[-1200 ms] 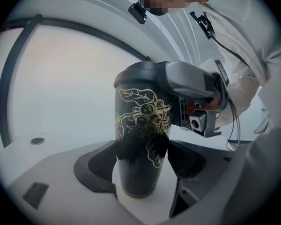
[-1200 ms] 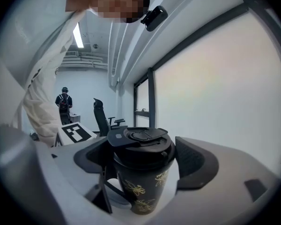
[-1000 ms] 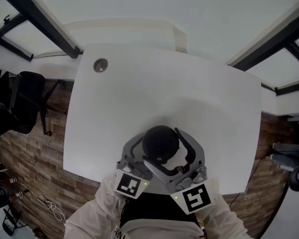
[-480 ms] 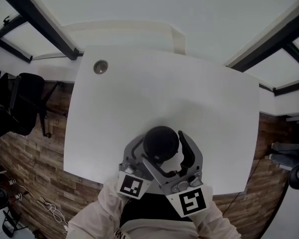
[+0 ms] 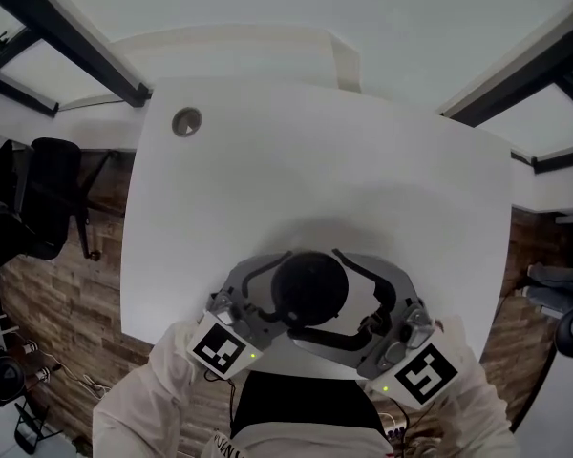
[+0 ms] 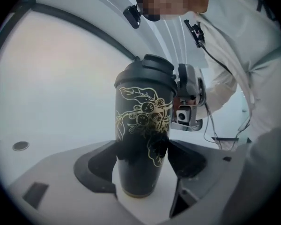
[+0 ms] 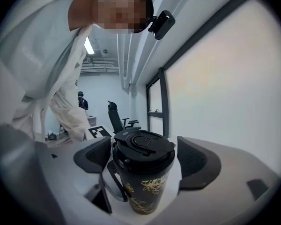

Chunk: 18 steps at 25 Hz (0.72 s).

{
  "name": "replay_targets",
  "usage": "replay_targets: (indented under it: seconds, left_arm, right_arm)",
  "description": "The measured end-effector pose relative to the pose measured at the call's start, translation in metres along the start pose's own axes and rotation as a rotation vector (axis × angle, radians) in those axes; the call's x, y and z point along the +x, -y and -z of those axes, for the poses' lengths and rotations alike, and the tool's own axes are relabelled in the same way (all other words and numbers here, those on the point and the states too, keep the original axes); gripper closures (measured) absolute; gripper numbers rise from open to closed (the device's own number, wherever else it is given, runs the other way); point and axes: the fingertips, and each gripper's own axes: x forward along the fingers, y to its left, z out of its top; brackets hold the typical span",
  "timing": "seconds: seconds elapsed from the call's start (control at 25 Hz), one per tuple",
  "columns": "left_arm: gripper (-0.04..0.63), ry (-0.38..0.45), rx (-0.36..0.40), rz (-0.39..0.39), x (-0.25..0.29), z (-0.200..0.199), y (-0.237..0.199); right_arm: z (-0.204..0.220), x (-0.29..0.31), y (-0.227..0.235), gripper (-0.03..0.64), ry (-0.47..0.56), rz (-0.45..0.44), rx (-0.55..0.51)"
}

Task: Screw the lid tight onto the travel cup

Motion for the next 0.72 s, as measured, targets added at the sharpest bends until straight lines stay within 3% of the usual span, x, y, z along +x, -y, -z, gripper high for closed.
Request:
replay_targets:
  seconds: [0.2,0.36,0.48,0.72]
  left_arm:
    - [0.249,-0.014,0.004,0.076,-0.0013,0.0034,-0.0021]
    - [0.249,-0.018,-0.005,0.077,0.0003,0.0048,-0.0016]
    - [0.249,-0.013,0.001,0.056,-0.0001,0.0054,-0.0019]
    - [0.249,-0.015,-0.004,-0.013,-0.0011,0.0058,-0.0019]
  right_arm:
    - [0.0047,0.012,-0.0012,0.198,-0.029,-0.109,-0.053]
    - [0.0052,0.0108,-0.0001,0.198,-0.03,-0.118,-0.062]
    - [0.0046,0.0108,0.0004,0.196,-0.009,-0.071,-0.047]
    - [0.0002,0.011,0.0044,0.196,0.04,0.112,0.002]
